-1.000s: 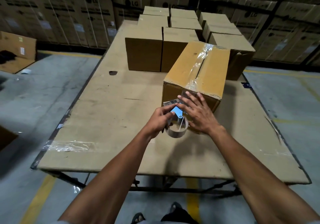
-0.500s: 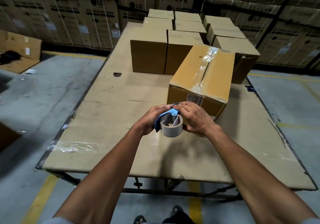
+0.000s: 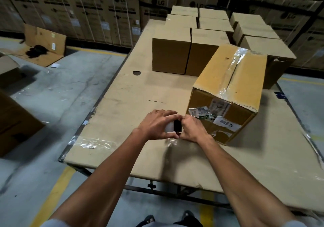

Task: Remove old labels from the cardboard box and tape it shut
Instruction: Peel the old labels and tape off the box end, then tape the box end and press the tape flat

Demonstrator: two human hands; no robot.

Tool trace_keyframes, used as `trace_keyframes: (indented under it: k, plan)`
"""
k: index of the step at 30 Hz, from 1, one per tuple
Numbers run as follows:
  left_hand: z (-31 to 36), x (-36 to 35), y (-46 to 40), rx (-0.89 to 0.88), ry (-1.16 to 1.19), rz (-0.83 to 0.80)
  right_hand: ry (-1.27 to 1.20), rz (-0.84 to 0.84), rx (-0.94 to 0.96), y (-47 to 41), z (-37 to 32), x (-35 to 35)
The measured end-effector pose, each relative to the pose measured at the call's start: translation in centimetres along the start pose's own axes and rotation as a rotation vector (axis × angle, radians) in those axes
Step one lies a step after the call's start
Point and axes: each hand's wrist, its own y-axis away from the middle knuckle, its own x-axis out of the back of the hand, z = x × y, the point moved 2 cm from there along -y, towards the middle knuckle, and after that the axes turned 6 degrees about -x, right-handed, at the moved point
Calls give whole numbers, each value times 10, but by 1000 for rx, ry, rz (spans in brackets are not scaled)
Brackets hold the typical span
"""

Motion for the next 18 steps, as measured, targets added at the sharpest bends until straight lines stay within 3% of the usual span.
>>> trace_keyframes:
  k: [9, 18]
  plan:
    - [-50, -44, 54, 102, -150, -37, -117, -156, -69, -26, -48, -59]
    - [-82, -62, 77, 352, -184, -148, -187, -156, -122, -66, -88, -88]
